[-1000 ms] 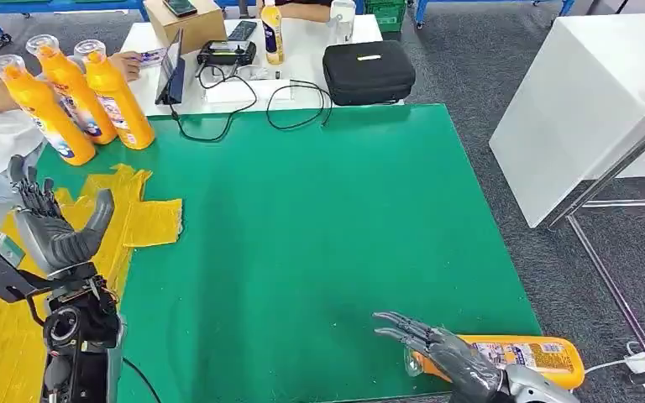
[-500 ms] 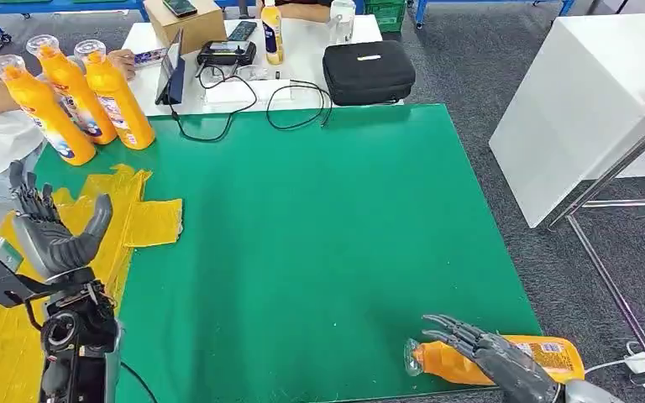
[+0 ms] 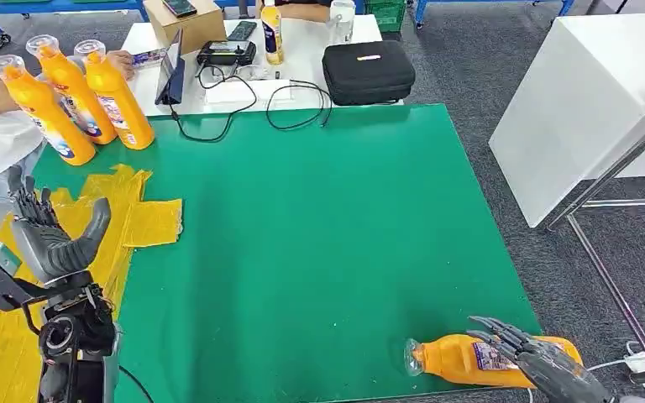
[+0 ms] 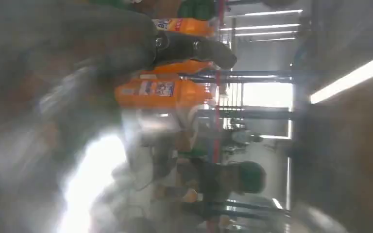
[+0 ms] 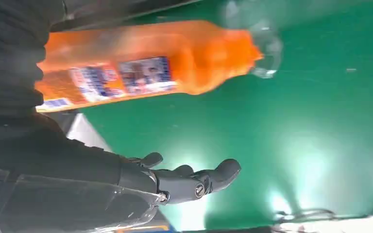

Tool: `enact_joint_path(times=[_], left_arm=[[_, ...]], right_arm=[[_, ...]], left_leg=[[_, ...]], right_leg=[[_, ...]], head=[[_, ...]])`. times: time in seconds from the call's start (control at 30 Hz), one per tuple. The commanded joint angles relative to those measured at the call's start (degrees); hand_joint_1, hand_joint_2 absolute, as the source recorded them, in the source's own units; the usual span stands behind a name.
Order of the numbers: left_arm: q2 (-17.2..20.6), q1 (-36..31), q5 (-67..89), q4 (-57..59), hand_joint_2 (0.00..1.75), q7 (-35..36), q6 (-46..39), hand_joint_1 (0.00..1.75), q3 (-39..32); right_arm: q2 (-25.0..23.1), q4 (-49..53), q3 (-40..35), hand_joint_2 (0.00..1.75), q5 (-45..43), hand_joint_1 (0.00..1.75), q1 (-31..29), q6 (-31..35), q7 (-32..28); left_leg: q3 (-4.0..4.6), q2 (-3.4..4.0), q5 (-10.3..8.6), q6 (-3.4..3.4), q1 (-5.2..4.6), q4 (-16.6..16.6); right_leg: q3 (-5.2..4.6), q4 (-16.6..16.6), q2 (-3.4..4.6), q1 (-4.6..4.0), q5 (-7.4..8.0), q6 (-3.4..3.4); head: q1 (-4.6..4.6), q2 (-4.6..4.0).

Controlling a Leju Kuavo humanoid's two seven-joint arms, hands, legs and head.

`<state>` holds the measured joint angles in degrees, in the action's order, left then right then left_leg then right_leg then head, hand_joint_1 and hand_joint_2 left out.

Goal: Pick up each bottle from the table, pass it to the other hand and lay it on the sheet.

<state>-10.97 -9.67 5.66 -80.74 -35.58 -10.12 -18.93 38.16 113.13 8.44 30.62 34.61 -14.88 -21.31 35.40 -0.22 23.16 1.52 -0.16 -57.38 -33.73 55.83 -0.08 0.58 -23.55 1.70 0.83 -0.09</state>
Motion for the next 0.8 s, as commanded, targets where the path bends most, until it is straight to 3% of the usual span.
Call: enact_joint_path(times=[0.03, 0.8], left_arm=[[-0.7, -1.0, -0.2, 1.6, 1.75, 0.3, 0.3, 0.00, -0.8], [-1.1, -1.2, 0.2, 2.8, 1.75, 0.5, 0.4, 0.00, -0.1]], right_arm=[[-1.1, -1.1, 2.0, 1.75, 0.3, 0.00, 1.7, 0.0, 0.8], [-4.6, -13.9, -3.7, 1.75, 9.8, 0.00, -4.7, 2.7, 6.3]], left_leg=[[-0.15, -0.06, 0.08, -0.07, 0.06, 0.0], [-0.18, 0.00, 0.05, -0.06, 0.10, 0.1]], right_leg=[[0.20, -0.1, -0.07, -0.06, -0.08, -0.03], [0.22, -0.2, -0.02, -0.10, -0.01, -0.03]], head=[[0.00, 0.00], [0.00, -0.02]])
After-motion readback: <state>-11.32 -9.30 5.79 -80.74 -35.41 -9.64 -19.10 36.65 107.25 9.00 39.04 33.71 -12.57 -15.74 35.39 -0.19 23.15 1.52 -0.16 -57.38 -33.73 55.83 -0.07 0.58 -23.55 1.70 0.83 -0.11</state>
